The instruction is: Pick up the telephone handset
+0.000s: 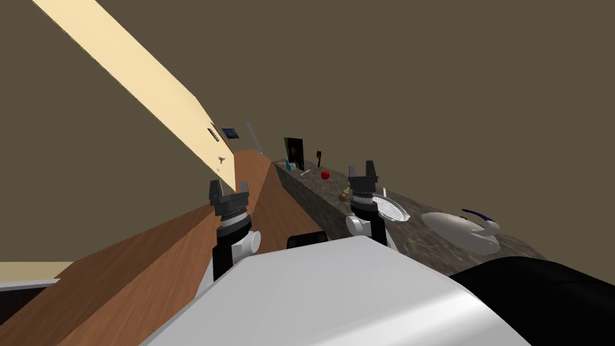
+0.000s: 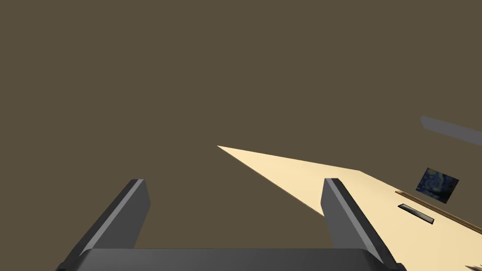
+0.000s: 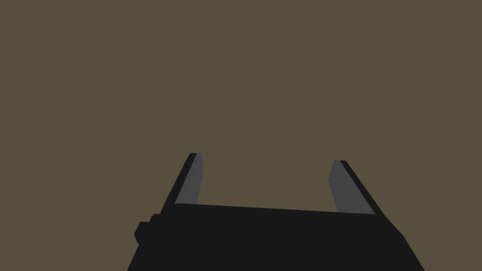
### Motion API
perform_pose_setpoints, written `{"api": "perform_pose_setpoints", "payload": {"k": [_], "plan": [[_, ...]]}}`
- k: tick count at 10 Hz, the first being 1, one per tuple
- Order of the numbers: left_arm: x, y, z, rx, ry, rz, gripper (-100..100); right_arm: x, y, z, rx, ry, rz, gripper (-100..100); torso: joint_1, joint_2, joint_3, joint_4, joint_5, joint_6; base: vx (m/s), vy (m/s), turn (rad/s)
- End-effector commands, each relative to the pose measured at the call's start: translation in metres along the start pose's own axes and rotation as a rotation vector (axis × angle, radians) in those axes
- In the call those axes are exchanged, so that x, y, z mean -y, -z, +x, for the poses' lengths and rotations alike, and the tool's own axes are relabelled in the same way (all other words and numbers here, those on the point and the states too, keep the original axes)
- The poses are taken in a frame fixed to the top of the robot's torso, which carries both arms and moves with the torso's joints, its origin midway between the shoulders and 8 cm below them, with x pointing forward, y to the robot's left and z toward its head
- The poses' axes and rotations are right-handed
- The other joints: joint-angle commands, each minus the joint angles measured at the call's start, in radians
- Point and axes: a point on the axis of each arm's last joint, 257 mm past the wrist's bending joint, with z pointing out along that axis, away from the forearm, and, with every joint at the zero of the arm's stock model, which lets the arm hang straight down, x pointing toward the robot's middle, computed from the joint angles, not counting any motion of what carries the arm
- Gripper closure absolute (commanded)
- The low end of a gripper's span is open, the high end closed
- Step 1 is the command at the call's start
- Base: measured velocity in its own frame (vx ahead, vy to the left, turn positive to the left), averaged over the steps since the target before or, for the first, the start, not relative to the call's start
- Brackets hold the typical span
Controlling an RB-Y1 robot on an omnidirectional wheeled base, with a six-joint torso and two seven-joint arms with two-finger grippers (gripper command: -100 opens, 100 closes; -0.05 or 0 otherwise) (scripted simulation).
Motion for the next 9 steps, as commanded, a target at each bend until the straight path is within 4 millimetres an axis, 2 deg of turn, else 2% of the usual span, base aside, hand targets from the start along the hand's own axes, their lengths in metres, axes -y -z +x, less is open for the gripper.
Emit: {"api": "perform_pose_setpoints", "payload": {"k": [1, 6, 7, 9], "plan": [[0.0, 0.0, 0.0, 0.0, 0.0, 0.0, 0, 0.002, 0.004, 0.008, -0.05, 0.009, 0.008, -100, 0.0, 0.0, 0.0, 0.0, 0.0, 0.0, -0.065, 0.016, -0.006], [0.0, 0.0, 0.0, 0.0, 0.0, 0.0, 0, 0.021, 0.033, 0.029, -0.2, 0.049, 0.072, -100, 0.005, 0.012, 0.007, 0.003, 0.001, 0.0, -0.157, 0.062, 0.008], [0.0, 0.0, 0.0, 0.0, 0.0, 0.0, 0, 0.021, 0.033, 0.03, -0.21, 0.051, 0.073, -100, 0.005, 0.012, 0.007, 0.003, 0.001, 0.0, -0.109, 0.03, 0.005], [0.0, 0.0, 0.0, 0.0, 0.0, 0.0, 0, 0.038, 0.054, 0.036, -0.277, 0.081, 0.123, -100, 0.001, 0.007, 0.004, 0.002, 0.0, 0.0, -0.123, 0.021, 0.047]]}}
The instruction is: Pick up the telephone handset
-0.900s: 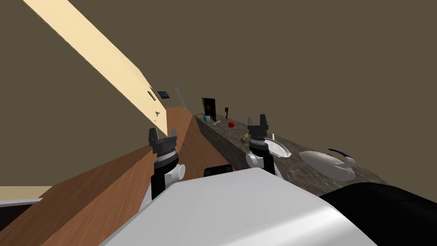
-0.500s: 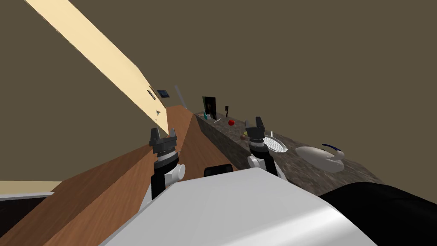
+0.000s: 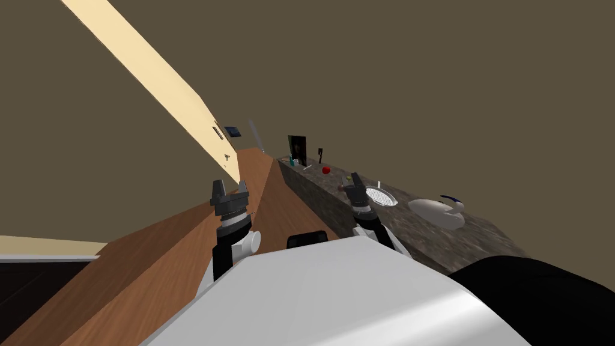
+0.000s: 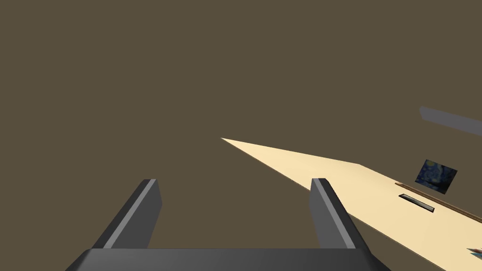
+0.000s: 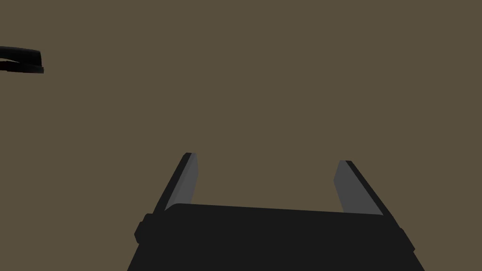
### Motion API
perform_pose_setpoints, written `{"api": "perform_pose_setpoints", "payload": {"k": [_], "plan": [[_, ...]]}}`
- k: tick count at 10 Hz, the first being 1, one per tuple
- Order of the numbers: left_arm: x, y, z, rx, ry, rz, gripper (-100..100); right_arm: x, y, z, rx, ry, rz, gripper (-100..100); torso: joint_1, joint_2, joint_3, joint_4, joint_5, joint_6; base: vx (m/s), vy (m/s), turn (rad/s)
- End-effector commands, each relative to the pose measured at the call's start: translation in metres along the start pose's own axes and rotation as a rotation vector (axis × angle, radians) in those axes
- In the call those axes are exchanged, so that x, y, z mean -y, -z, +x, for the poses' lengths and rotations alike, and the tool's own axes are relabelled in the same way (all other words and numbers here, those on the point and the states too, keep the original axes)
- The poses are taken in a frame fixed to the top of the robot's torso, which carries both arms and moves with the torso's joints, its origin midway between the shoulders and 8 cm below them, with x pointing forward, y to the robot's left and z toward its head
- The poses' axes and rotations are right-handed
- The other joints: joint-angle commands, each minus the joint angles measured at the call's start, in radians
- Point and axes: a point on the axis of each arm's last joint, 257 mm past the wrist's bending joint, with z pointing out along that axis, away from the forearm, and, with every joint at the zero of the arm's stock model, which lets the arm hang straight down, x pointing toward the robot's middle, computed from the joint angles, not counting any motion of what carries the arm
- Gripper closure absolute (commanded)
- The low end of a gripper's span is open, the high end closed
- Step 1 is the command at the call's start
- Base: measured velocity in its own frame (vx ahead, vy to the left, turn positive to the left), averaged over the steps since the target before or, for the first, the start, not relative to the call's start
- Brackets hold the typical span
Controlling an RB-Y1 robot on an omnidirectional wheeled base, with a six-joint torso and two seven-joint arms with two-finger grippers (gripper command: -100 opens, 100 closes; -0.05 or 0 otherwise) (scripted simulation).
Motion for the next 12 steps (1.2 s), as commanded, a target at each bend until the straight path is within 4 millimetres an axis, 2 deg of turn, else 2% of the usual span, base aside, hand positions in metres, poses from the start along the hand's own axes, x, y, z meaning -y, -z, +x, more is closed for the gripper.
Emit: {"api": "perform_pose_setpoints", "payload": {"k": [1, 2, 3, 4, 5, 7, 8, 9, 10, 11, 12], "plan": [[0.0, 0.0, 0.0, 0.0, 0.0, 0.0, 0, 0.006, 0.005, 0.006, -0.037, 0.012, 0.016, -100, 0.0, 0.0, 0.0, 0.0, 0.0, 0.0, -0.124, 0.019, 0.016], [0.0, 0.0, 0.0, 0.0, 0.0, 0.0, 0, 0.017, 0.016, 0.011, -0.074, 0.03, 0.048, -100, -0.001, -0.001, 0.0, 0.0, 0.0, 0.0, -0.109, 0.033, 0.063], [0.0, 0.0, 0.0, 0.0, 0.0, 0.0, 0, 0.017, 0.016, 0.012, -0.084, 0.032, 0.048, -100, 0.0, -0.002, -0.001, 0.0, 0.0, 0.0, -0.073, 0.027, 0.022], [0.0, 0.0, 0.0, 0.0, 0.0, 0.0, 0, 0.03, 0.028, 0.017, -0.124, 0.053, 0.084, -100, 0.0, -0.004, -0.002, -0.001, 0.0, 0.0, -0.089, 0.035, 0.074], [0.0, 0.0, 0.0, 0.0, 0.0, 0.0, 0, 0.03, 0.029, 0.018, -0.134, 0.056, 0.084, -100, 0.0, -0.004, -0.002, -0.001, 0.0, 0.0, -0.078, 0.025, 0.03], [0.0, 0.0, 0.0, 0.0, 0.0, 0.0, 0, 0.057, 0.057, 0.024, -0.214, 0.106, 0.158, -100, -0.001, -0.003, -0.002, -0.001, 0.0, 0.0, -0.124, 0.019, 0.115], [0.0, 0.0, 0.0, 0.0, 0.0, 0.0, 0, 0.06, 0.061, 0.026, -0.245, 0.114, 0.166, -100, -0.001, -0.001, -0.001, 0.0, 0.0, 0.0, -0.12, 0.025, 0.044], [0.0, 0.0, 0.0, 0.0, 0.0, 0.0, 0, 0.076, 0.078, 0.025, -0.279, 0.144, 0.21, -100, -0.001, -0.002, -0.001, 0.0, 0.0, 0.0, -0.117, 0.027, 0.109], [0.0, 0.0, 0.0, 0.0, 0.0, 0.0, 0, 0.077, 0.08, 0.027, -0.305, 0.151, 0.211, -100, -0.001, -0.002, -0.001, 0.0, 0.0, 0.0, -0.081, 0.014, 0.047], [0.0, 0.0, 0.0, 0.0, 0.0, 0.0, 0, 0.093, 0.101, 0.025, -0.347, 0.186, 0.259, -100, -0.002, -0.004, -0.002, 0.0, 0.0, 0.0, -0.078, 0.008, 0.135], [0.0, 0.0, 0.0, 0.0, 0.0, 0.0, 0, 0.093, 0.102, 0.026, -0.369, 0.192, 0.259, -100, -0.002, -0.004, -0.002, -0.001, 0.0, 0.0, -0.065, 0.0, 0.057]]}}
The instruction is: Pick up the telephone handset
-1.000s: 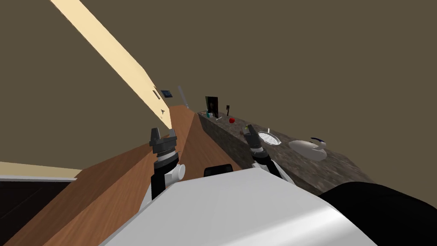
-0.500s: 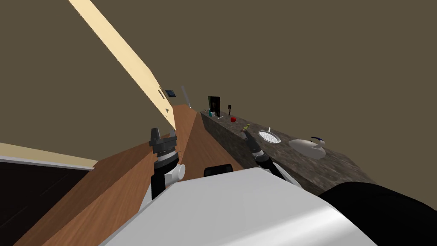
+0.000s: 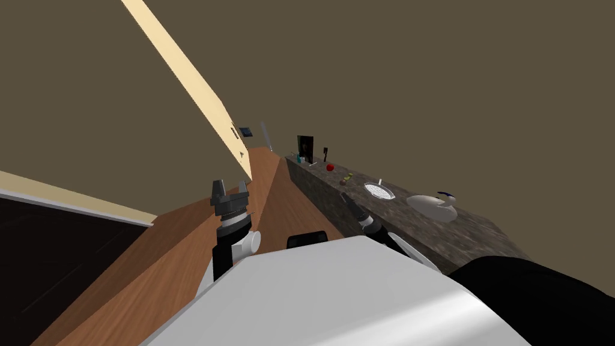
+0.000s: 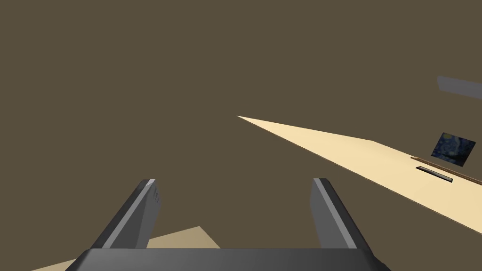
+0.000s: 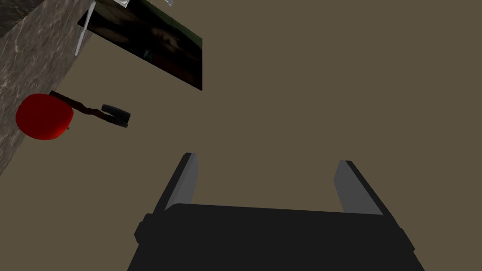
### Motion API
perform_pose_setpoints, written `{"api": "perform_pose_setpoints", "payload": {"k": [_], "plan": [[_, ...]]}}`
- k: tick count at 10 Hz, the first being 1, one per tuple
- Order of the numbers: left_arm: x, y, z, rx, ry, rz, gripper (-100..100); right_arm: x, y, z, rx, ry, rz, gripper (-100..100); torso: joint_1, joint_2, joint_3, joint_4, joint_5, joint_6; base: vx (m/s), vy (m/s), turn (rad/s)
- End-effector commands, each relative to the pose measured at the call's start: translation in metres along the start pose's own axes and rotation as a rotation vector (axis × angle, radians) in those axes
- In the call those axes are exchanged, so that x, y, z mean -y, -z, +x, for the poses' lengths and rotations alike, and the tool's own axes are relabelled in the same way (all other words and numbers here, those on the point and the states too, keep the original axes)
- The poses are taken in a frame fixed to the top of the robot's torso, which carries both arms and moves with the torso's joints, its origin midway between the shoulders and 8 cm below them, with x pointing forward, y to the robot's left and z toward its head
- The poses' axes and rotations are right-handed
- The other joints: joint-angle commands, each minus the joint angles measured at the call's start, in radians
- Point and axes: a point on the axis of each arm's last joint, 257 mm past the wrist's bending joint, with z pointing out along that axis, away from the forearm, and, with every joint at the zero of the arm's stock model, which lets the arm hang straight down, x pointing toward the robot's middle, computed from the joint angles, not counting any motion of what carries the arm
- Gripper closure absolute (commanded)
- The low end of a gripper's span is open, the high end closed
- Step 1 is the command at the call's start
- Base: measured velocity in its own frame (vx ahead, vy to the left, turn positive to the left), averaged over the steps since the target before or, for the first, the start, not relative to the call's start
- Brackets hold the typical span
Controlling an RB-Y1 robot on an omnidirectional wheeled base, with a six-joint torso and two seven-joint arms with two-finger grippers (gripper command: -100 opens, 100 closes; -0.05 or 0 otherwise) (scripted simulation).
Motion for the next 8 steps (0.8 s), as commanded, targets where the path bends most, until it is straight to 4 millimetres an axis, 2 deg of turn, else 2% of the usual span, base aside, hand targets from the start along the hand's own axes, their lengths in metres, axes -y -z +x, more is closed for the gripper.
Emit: {"api": "perform_pose_setpoints", "payload": {"k": [1, 2, 3, 4, 5, 7, 8], "plan": [[0.0, 0.0, 0.0, 0.0, 0.0, 0.0, 0, 0.021, 0.016, 0.007, -0.054, 0.043, 0.048, -100, 0.0, 0.0, 0.0, 0.0, 0.0, 0.0, -0.087, 0.008, 0.115], [0.0, 0.0, 0.0, 0.0, 0.0, 0.0, 0, 0.025, 0.019, 0.008, -0.08, 0.054, 0.056, -100, 0.0, 0.001, 0.0, 0.0, 0.0, 0.0, -0.073, 0.006, 0.073], [0.0, 0.0, 0.0, 0.0, 0.0, 0.0, 0, 0.04, 0.034, 0.012, -0.116, 0.091, 0.092, -100, 0.0, 0.0, 0.0, 0.0, 0.0, 0.0, -0.063, -0.001, 0.147], [0.0, 0.0, 0.0, 0.0, 0.0, 0.0, 0, 0.047, 0.04, 0.013, -0.148, 0.104, 0.107, -100, -0.001, -0.001, 0.0, 0.0, 0.0, 0.0, -0.03, -0.013, 0.032], [0.0, 0.0, 0.0, 0.0, 0.0, 0.0, 0, 0.061, 0.056, 0.015, -0.186, 0.145, 0.142, -100, -0.001, -0.002, -0.001, 0.0, 0.0, 0.0, -0.078, -0.024, 0.163], [0.0, 0.0, 0.0, 0.0, 0.0, 0.0, 0, 0.068, 0.062, 0.015, -0.224, 0.162, 0.156, -100, -0.002, -0.002, -0.001, 0.0, -0.001, 0.0, -0.024, -0.009, 0.028], [0.0, 0.0, 0.0, 0.0, 0.0, 0.0, 0, 0.084, 0.081, 0.015, -0.274, 0.212, 0.194, -100, -0.001, -0.004, -0.002, -0.001, 0.0, 0.0, -0.048, 0.004, 0.204]]}}
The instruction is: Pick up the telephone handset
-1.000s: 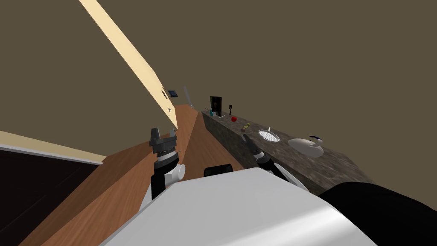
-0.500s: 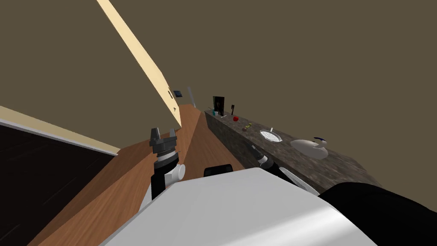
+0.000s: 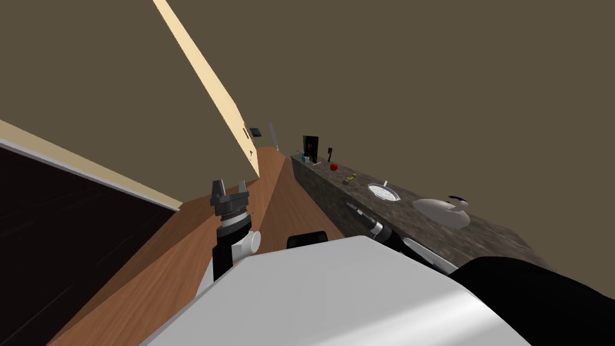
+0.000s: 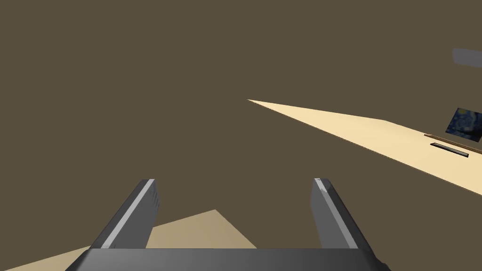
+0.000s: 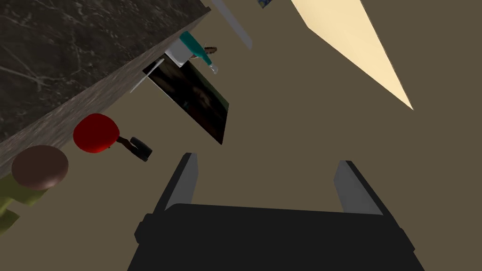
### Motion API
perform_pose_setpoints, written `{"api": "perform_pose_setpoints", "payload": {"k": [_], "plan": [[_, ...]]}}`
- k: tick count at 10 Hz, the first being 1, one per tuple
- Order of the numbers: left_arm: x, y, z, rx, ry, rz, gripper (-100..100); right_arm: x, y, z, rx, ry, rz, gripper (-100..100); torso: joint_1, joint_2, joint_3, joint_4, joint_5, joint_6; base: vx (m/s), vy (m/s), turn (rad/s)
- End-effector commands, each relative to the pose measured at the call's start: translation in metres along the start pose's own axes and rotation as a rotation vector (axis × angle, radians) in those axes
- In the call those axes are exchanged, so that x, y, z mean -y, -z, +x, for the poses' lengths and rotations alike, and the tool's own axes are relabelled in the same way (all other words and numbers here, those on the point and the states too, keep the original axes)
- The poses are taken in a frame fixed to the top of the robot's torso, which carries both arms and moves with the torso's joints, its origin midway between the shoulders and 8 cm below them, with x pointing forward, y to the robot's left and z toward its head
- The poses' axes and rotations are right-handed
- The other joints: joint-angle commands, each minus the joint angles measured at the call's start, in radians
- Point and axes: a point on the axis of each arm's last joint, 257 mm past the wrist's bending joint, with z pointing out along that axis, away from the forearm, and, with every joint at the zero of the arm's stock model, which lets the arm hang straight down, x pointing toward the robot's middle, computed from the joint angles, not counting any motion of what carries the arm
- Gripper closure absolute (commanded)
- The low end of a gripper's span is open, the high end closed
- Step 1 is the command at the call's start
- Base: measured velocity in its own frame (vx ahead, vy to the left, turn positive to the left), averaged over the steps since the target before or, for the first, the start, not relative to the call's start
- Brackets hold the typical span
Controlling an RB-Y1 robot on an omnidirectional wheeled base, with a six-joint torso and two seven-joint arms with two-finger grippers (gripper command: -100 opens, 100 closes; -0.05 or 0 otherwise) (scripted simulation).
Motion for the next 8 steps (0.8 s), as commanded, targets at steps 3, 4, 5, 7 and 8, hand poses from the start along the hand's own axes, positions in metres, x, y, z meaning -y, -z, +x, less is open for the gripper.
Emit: {"api": "perform_pose_setpoints", "payload": {"k": [3, 4, 5, 7, 8], "plan": [[0.0, 0.0, 0.0, 0.0, 0.0, 0.0, 0, 0.038, 0.034, 0.012, -0.125, 0.106, 0.076, -100, -0.001, 0.002, 0.001, 0.0, 0.0, 0.0, -0.063, -0.012, 0.13], [0.0, 0.0, 0.0, 0.0, 0.0, 0.0, 0, 0.053, 0.05, 0.016, -0.166, 0.157, 0.108, -100, -0.001, 0.002, 0.001, 0.001, 0.0, 0.001, -0.077, -0.01, 0.259], [0.0, 0.0, 0.0, 0.0, 0.0, 0.0, 0, 0.062, 0.057, 0.015, -0.199, 0.177, 0.123, -100, -0.001, 0.002, 0.001, 0.001, 0.0, 0.0, -0.078, -0.01, 0.134], [0.0, 0.0, 0.0, 0.0, 0.0, 0.0, 0, 0.085, 0.081, 0.014, -0.276, 0.252, 0.166, -100, -0.001, 0.001, 0.001, 0.0, 0.0, 0.0, -0.042, -0.014, 0.177], [0.0, 0.0, 0.0, 0.0, 0.0, 0.0, 0, 0.096, 0.096, 0.015, -0.32, 0.304, 0.185, -100, -0.001, 0.0, 0.0, 0.0, 0.0, 0.001, -0.027, -0.02, 0.22]]}}
